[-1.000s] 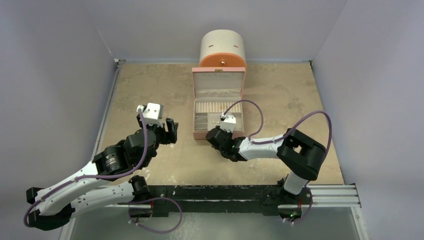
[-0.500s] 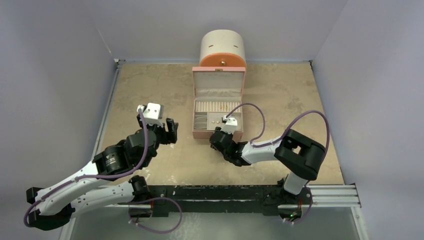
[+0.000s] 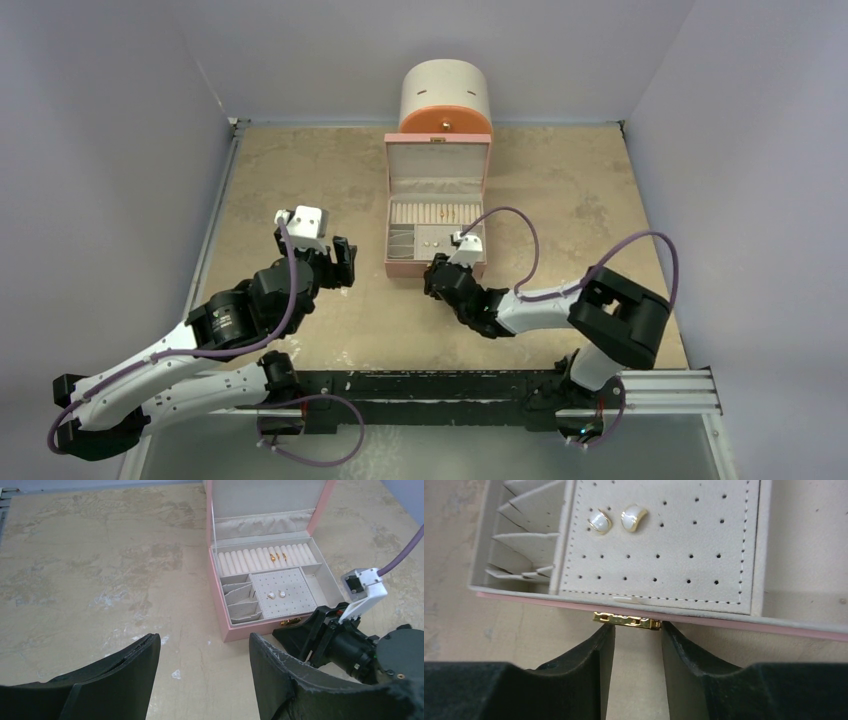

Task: Organize the mixed jewelry
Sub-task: Close the compartment layer of the jewelry box.

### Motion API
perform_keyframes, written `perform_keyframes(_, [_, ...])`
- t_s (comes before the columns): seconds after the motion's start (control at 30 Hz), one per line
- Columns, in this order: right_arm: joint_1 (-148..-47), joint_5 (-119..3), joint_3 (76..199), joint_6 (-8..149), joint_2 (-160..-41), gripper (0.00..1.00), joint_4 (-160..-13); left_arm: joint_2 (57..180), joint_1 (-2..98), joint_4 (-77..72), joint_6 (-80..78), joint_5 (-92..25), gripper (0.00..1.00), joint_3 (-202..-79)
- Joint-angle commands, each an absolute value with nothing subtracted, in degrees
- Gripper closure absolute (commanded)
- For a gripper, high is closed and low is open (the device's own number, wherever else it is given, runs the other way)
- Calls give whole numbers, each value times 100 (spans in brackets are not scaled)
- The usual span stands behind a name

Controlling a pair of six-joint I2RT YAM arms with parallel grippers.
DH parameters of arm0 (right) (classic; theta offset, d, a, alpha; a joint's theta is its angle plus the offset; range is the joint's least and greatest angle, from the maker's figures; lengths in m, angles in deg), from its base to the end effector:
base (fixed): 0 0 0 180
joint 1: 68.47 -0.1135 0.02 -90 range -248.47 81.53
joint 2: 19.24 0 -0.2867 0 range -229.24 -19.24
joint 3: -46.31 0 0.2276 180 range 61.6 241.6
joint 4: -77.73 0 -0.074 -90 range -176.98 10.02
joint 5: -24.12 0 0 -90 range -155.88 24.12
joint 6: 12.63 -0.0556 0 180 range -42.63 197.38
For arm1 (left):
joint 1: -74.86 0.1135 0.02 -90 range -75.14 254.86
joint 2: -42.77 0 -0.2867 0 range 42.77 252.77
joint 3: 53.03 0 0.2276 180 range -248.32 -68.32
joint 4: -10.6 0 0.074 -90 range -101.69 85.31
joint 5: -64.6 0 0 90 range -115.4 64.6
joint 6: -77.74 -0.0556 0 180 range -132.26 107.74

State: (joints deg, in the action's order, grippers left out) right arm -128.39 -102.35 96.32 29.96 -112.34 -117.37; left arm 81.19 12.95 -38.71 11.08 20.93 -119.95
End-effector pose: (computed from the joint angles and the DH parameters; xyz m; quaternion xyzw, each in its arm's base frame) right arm 0.1822 0.2487 0.1886 0.0715 0.8268 0.2352 0.5059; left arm 0.0828 -0.0697 0.3603 0.0391 0.7881 -0.1152 0.6034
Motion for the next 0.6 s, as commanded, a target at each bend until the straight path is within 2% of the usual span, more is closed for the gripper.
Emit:
perform_keyframes(0.0, [-12805,-10116,9543,3163,-10593,57,-11345,8134,1279,-3776,1024,2171,35,-11973])
perform_keyframes(0.27, [-12801,-9897,9576,3167,-9174,57,-9650,8144,1289,-3765,999,2160,35,-11975])
perform_keyframes(0.57, [-12251,-10337,10375,4478,-8071,61,-8356,8171,1417,-3712,956,2062,35,-11971])
